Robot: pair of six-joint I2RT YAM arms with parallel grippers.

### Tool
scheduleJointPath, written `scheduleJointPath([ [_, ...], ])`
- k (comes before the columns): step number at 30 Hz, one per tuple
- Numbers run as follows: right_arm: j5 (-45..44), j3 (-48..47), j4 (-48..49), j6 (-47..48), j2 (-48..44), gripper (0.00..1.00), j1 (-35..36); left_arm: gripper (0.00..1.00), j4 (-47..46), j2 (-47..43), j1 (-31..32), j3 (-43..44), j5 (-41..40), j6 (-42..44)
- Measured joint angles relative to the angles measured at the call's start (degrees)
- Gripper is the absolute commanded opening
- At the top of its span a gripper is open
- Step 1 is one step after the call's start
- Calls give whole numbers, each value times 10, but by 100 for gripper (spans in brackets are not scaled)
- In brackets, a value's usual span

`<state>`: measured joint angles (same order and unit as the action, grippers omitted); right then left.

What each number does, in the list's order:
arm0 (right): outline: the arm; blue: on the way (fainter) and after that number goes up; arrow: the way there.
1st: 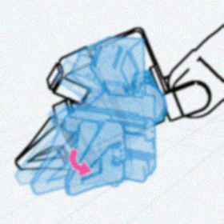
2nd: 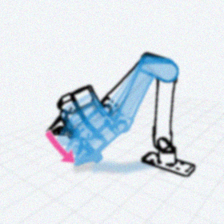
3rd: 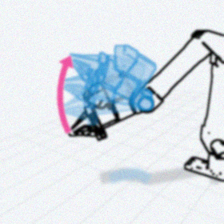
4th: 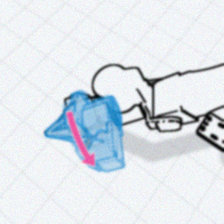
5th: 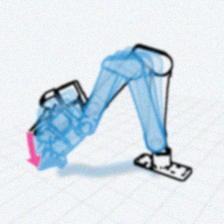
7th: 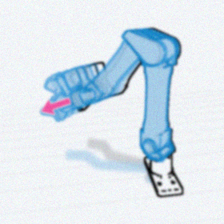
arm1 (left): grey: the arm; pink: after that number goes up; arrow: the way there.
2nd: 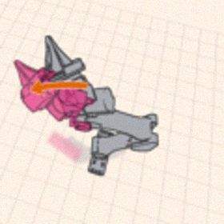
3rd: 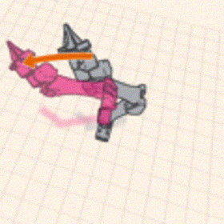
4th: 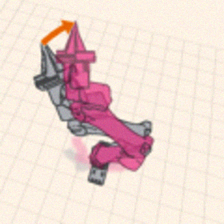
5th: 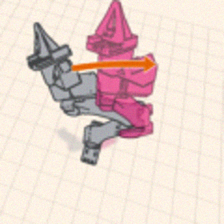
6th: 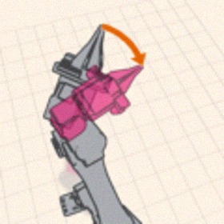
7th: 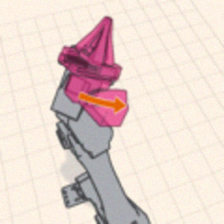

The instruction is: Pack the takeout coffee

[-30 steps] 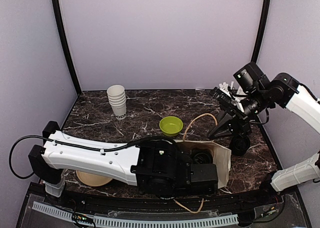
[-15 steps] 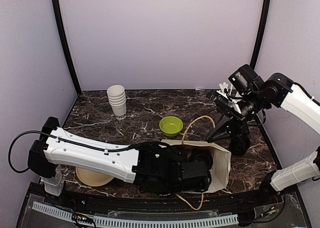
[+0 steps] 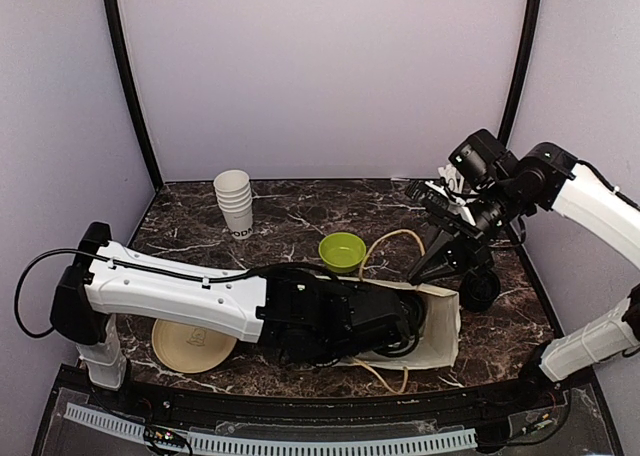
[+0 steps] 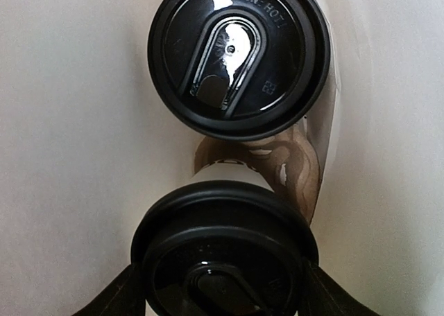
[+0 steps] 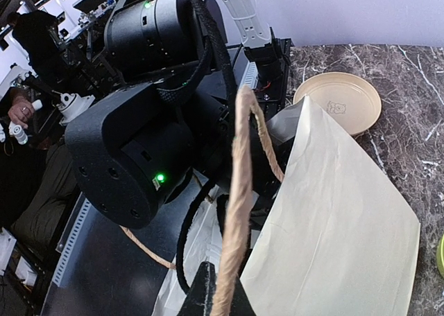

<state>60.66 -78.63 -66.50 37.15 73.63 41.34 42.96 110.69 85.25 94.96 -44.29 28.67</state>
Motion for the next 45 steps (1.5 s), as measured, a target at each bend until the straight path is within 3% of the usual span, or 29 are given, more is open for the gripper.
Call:
scheduleJointPath([
  [8,0,-17,-11,4,7,0,0,55,-23,-2,-11,-7,16,14],
  [12,1,-21,-16,7,8,10,0,55,-24,-2,-12,-7,19,16],
  [21,-5,-63,-74,48,11,69,3,54,-30,-8,-12,-16,27,15],
  [25,-25,-124,-113,69,23,83,3,54,-30,-10,-12,-16,34,12],
  [34,-115,-222,-139,70,24,88,-3,53,-20,-10,-3,-17,44,-14],
  [45,-170,-318,-139,73,68,88,-69,53,-36,-32,10,-63,46,-39],
])
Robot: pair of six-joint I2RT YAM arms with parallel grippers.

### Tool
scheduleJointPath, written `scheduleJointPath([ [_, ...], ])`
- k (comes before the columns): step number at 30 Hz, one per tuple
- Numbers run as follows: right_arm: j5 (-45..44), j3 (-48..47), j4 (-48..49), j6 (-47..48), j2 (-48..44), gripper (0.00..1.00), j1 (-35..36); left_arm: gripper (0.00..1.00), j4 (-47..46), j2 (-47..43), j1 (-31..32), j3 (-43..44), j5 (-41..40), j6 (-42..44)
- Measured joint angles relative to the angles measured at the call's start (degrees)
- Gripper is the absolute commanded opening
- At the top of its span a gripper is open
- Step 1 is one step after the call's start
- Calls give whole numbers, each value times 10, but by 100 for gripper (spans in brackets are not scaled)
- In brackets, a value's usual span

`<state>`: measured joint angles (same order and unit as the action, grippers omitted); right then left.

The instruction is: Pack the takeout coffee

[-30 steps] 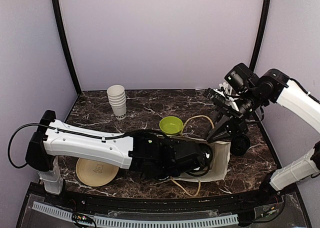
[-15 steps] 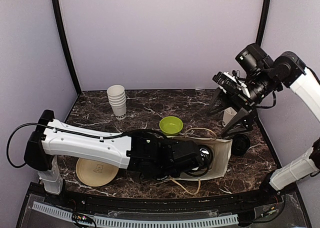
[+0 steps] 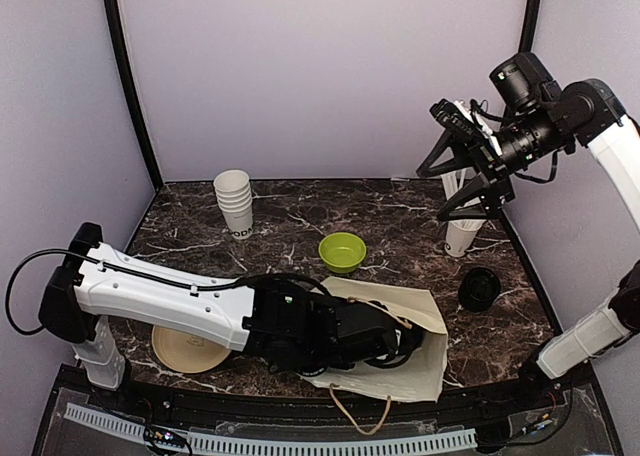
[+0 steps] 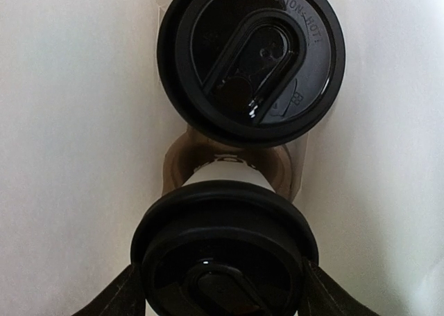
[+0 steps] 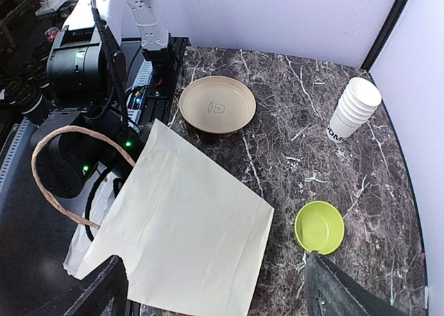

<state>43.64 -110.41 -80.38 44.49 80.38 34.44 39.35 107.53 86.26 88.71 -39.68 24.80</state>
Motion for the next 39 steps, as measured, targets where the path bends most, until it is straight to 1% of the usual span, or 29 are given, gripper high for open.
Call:
scheduleJointPath([
  [9,-14,12,12,-8,0,88,-2,53,-40,-6,-2,-26,-10,11],
  [20,-19,56,36,-12,0,88,-19,53,-64,-5,-38,-25,-1,33],
  [21,-20,66,45,-15,0,87,-26,53,-64,-3,-43,-23,2,33],
  [25,-44,120,104,-45,9,74,-79,53,-65,3,-57,-16,17,38],
  [27,-55,143,139,-65,34,68,-112,53,-66,4,-62,-14,25,41],
  [29,-62,162,170,-76,67,63,-131,53,-67,5,-67,-12,33,44],
  [31,-67,181,197,-89,108,61,-141,53,-65,6,-73,-6,43,46],
  [35,-72,210,235,-108,179,59,-142,53,-54,19,-91,20,71,46],
  [39,-73,215,248,-114,208,59,-142,53,-31,42,-115,58,105,45],
])
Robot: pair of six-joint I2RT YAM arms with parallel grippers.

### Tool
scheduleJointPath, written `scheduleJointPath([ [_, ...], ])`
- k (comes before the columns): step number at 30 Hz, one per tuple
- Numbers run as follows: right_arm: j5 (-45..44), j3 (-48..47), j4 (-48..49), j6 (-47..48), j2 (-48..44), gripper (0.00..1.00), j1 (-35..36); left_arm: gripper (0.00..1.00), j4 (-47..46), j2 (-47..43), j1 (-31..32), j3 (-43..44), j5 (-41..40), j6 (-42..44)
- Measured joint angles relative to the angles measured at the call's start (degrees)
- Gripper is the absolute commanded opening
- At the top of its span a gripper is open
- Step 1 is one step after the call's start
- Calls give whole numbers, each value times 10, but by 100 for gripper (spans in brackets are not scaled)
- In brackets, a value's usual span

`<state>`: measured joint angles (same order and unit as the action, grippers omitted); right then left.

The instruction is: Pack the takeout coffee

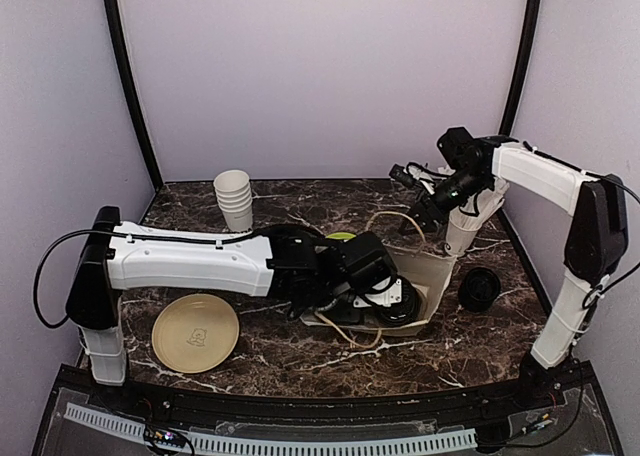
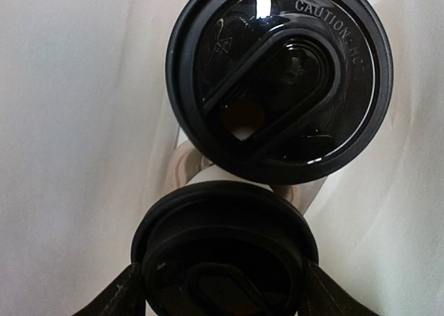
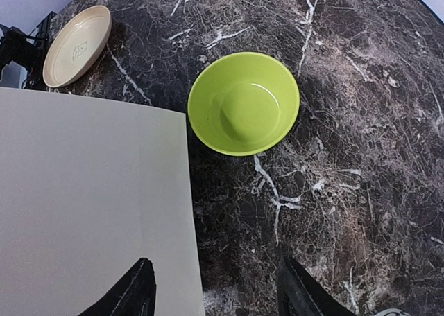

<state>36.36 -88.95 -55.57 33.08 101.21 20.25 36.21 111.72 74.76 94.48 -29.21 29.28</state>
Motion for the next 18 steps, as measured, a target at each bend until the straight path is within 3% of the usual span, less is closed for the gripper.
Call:
scheduleJointPath([
  [13,5,24,-11,25,-10,59,0,54,126,86,-77,168,146,-31],
  [18,11,35,-25,35,-13,60,0,55,149,95,-103,193,205,-40],
])
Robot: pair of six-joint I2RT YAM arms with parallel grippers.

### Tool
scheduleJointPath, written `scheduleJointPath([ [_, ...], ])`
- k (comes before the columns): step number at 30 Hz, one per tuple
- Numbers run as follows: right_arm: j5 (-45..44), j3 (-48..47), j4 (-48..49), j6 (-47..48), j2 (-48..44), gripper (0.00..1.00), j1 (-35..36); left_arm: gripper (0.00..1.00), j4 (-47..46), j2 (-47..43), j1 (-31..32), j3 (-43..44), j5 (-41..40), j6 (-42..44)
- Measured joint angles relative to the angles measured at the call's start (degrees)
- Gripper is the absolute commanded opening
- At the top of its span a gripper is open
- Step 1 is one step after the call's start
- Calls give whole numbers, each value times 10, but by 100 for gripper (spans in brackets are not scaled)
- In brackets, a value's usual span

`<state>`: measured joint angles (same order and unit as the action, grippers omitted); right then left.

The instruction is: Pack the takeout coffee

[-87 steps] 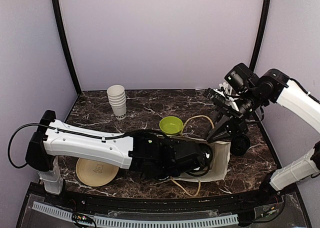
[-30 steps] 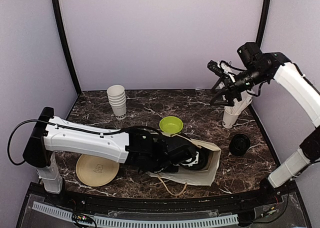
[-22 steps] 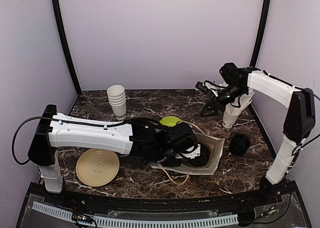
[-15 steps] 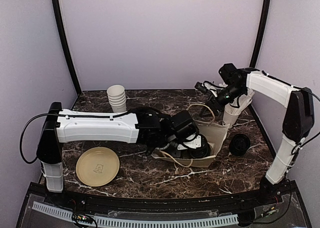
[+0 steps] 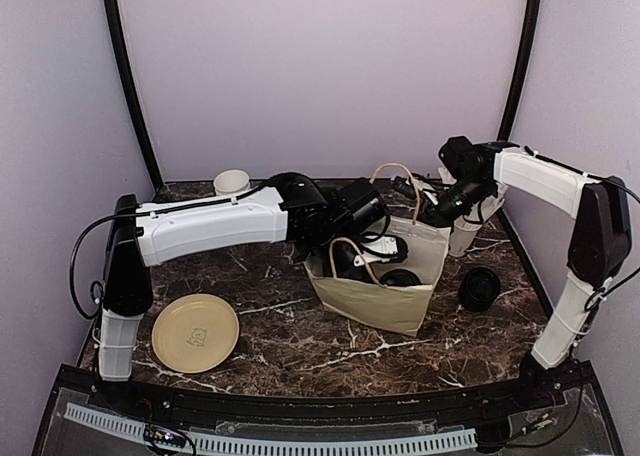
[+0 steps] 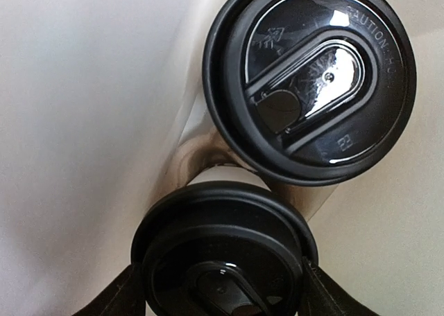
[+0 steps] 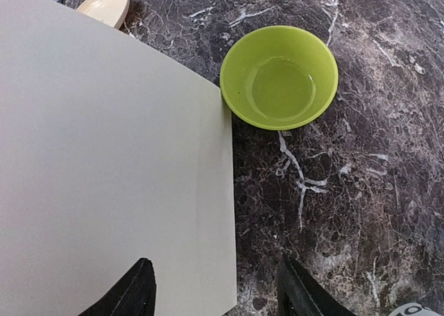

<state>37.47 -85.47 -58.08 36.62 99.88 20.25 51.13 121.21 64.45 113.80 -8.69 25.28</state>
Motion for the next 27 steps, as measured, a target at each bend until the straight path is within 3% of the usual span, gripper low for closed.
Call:
scheduleJointPath([
  [11,1,0,-23,8,-22,60,0,55,17,-3,-9,1,80,-12],
  [19,-14,0,-31,8,-52,61,-1,55,18,1,-9,4,82,-13],
  [27,-42,-12,-38,7,-75,63,-20,51,31,53,-9,71,84,-9],
])
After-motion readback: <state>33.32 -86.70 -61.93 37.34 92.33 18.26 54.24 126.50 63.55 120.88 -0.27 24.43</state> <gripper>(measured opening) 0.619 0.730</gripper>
